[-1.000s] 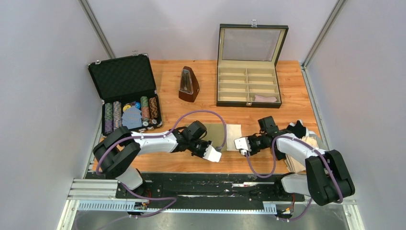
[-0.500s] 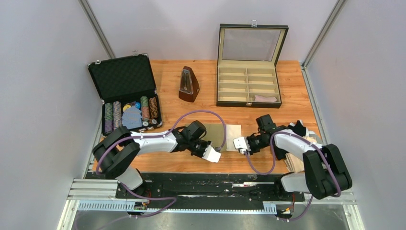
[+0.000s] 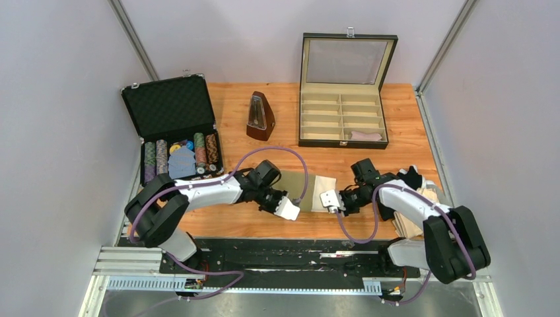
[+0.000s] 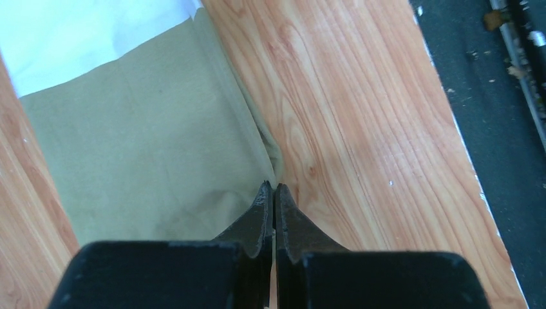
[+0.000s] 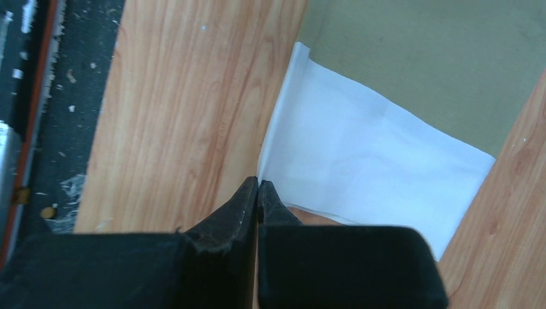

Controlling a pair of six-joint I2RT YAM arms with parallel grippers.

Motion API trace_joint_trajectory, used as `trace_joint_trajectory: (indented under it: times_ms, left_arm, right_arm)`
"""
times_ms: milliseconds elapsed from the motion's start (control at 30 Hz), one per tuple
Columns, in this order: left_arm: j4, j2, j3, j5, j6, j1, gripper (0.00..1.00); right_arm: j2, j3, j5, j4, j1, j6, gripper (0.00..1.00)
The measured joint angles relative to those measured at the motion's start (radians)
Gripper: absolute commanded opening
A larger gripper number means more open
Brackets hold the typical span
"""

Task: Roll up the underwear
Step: Fold the underwear at the center of the board.

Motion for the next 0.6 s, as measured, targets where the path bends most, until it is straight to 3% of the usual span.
trace_joint_trajectory:
  times_ms: [233,600]
  left_arm:
    - [-0.238,0.014,0.162,0.127,0.093,0.053,0.00]
    - [-0.560,0.169,0.366,0.241,0.233,0.112,0.00]
  right_arm:
    - [-0.073,0.029,-0.019,-0.117,0.008,0.127,0.00]
    - [-0.065,0.074,-0.035,-0.146,0.006,0.327,0.00]
